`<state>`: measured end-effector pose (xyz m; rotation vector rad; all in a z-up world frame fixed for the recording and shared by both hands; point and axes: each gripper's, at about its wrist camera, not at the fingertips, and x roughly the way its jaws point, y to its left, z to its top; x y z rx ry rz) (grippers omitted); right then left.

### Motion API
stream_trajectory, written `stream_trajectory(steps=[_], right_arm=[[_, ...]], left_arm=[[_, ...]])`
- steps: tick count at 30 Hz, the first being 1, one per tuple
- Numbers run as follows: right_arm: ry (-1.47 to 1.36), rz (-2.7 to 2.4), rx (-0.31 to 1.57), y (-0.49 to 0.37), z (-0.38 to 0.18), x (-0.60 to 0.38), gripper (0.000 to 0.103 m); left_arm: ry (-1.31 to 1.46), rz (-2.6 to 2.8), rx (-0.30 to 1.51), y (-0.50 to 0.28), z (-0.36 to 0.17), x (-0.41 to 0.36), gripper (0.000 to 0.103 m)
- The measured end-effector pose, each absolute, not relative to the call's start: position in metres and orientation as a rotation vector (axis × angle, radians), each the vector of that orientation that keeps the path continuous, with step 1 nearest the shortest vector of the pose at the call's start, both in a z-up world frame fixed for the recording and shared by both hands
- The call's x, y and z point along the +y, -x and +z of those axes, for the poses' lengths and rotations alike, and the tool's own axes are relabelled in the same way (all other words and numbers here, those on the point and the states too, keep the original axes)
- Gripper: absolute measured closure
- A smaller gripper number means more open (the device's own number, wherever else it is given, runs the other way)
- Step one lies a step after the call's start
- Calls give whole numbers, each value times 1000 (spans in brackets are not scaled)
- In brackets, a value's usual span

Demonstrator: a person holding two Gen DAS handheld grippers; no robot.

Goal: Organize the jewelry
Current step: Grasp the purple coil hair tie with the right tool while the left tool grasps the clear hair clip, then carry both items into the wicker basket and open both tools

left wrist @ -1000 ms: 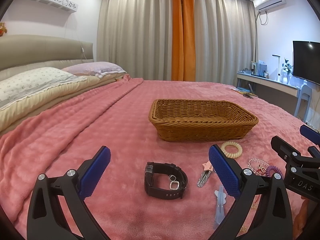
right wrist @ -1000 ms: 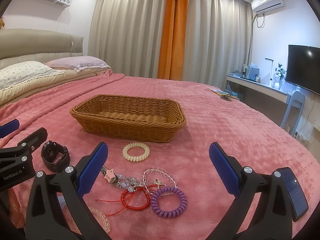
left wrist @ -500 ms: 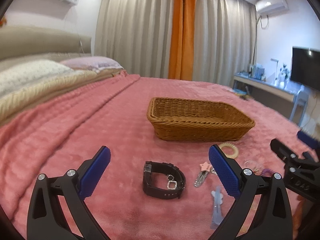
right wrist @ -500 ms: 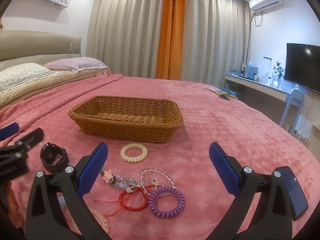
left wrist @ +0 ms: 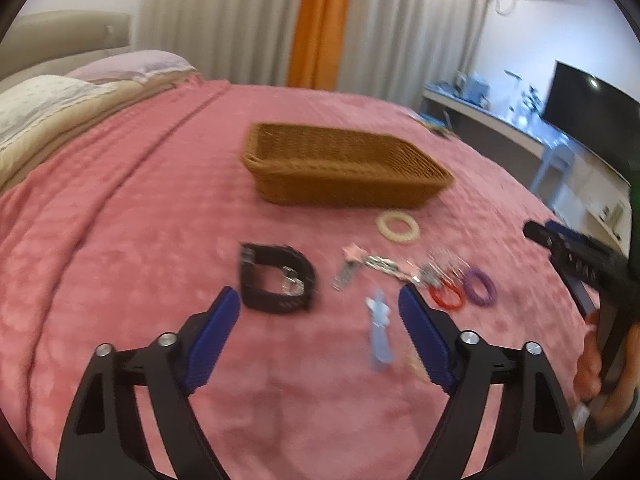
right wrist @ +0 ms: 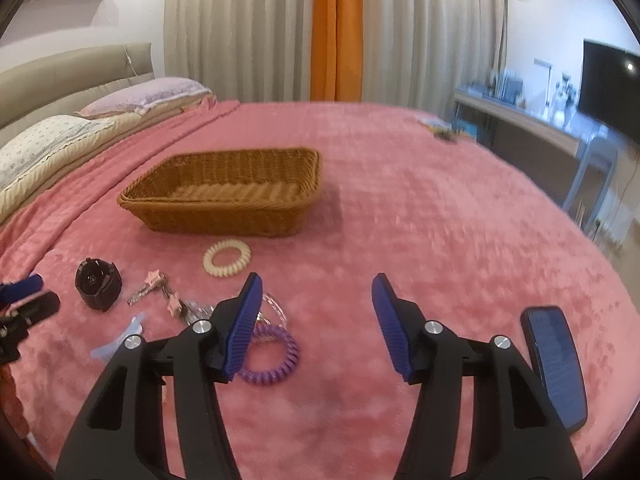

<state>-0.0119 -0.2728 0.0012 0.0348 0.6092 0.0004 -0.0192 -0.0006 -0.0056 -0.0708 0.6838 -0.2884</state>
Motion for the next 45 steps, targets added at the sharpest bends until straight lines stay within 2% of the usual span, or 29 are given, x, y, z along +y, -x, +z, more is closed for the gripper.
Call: stream_trajectory(steps=[1,3,4,8,10,12,18,20,22,24,26,36,45], right_arm=[[-40,10,627,10,2,-275,53],[-49,36,675,5,1,-279,53],[-54,50,696,3,-2,-279,53],[-69,106,788,-9,-21,-268,54],[-82,120,831,-15,-32,-264,62],[-95,121,868,-21,-44,-261,67],[-91,110,904,-27,-60,-255,68],[-67,114,908,-27,-62,-250,75],[-44,113,913,-27,-64,-248,86],[-22,112,912,-27,-66,-244,91],[-12,119,909,-25,-64,-243,92],[-16,150,849,-6,-44,-239,93],[-37,172,686,-11,30,-235,93]], left_arm=[[68,-304,706,15,-8,-2,33],[78,-339,758,12,-11,-8,47],[81,-356,781,8,-13,-10,50],[75,-403,848,0,-24,-19,53],[68,-414,873,-5,-28,-24,58],[51,-423,895,-8,-33,-29,59],[15,-417,943,-19,-45,-41,71],[13,-412,957,-22,-49,-43,75],[-2,-400,964,-24,-53,-45,77],[-35,-382,953,-22,-52,-48,85],[-46,-376,947,-21,-52,-50,93],[-1,-414,829,-3,-34,-39,94],[-34,-441,656,-3,29,-43,94]])
